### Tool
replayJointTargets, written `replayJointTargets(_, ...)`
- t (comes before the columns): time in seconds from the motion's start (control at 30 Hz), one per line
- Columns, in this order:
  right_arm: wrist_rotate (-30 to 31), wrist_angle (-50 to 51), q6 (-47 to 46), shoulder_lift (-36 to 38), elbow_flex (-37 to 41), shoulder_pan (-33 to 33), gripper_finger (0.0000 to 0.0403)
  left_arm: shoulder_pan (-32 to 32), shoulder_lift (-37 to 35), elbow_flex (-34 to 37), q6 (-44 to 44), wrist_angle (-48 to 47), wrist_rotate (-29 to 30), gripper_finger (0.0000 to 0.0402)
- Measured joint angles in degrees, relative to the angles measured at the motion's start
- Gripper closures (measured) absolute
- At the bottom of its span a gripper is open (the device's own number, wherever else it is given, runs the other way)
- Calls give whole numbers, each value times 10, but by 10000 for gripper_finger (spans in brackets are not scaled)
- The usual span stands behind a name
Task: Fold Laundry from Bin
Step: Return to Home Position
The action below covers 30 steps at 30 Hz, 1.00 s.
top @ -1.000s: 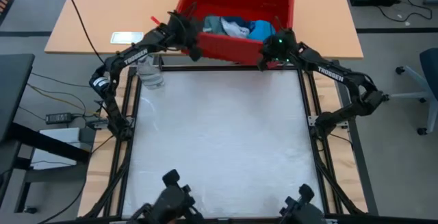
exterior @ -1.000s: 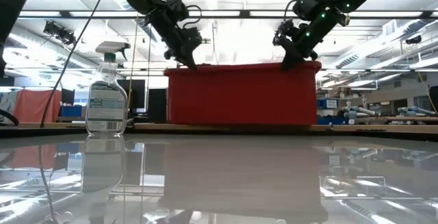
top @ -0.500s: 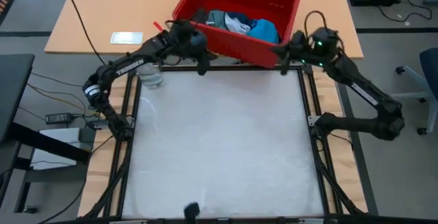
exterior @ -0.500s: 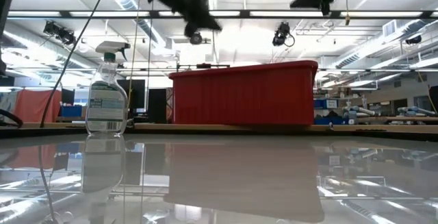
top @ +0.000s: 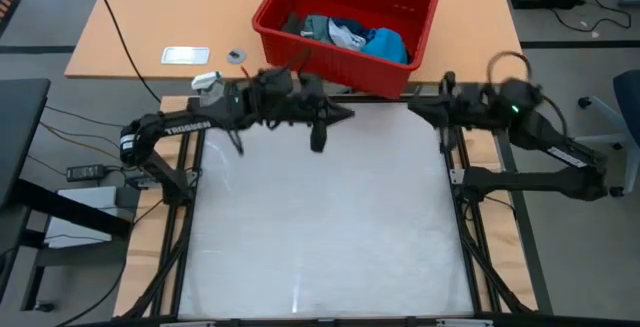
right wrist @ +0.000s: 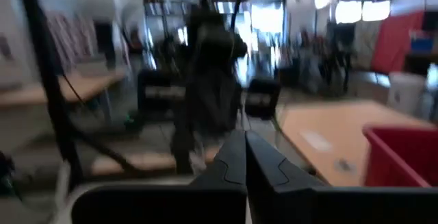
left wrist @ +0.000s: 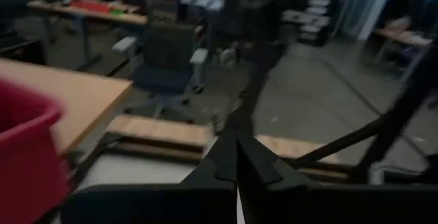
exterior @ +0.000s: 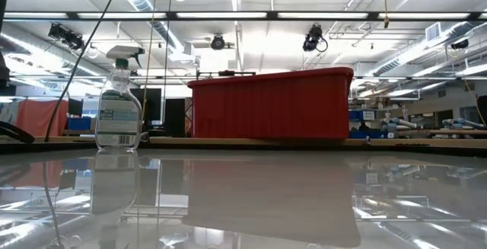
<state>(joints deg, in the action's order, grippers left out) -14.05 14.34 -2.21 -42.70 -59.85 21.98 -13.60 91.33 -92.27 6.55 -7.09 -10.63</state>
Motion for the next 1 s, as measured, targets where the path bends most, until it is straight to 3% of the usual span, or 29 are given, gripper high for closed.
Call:
replayJointTargets(0.23,149,-149,-13,56,128,-184,402,82,4,8,16,47,69,401)
replayJointTargets(0.43,251,-147,-39,39,193,-257,403,117,-10,140,50,164,130,401)
replayJointTargets(0.57,260,-141,-43,60,225,-271,403,114,-45,232,53,253,133,401)
replayJointTargets(0.77,244,-118,-36,155,272,-273,403,86,-174,365,50,248,123,401)
replayJointTargets(0.9,247,-107,10,214,297,-269,401,57,-276,487,85,248,41,401)
replayJointTargets(1.0,247,-103,-18,234,317,-267,396,44,-329,581,160,243,26,401)
